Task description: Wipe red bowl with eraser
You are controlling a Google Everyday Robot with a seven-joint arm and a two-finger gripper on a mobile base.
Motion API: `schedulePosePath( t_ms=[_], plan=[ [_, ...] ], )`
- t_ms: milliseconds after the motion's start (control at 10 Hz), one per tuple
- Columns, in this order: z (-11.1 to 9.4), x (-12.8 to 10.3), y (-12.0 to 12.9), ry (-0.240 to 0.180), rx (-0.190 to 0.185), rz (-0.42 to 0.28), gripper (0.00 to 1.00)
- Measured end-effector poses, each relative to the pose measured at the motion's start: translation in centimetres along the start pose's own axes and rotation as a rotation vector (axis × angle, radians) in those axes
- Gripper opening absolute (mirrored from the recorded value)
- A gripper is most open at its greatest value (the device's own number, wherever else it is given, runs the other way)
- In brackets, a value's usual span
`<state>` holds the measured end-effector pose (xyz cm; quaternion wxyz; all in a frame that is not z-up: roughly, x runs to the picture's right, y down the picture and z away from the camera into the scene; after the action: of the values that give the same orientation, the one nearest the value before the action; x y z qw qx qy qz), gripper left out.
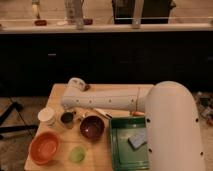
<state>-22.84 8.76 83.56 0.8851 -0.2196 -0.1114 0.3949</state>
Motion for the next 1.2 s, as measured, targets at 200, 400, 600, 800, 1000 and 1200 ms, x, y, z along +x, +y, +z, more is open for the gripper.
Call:
schedulePosePath(
  t_ms=[200,400,600,800,1000,1200],
  plan=[
    [0.5,-0.5,0.0,0.008,0.003,-0.006,0.67],
    [1.1,-0.7,-0.1,0.021,0.006,-0.007,0.58],
    [1.8,-0.4,-0.5,0.036,0.008,0.002,0.58],
    [2.6,0.1,-0.7,0.056,0.005,0.007,0.58],
    [3.7,0.8,-0.6,0.08,-0.002,0.015,0.58],
    [4.6,1.5,-0.6,0.102,-0.005,0.025,0.58]
  ],
)
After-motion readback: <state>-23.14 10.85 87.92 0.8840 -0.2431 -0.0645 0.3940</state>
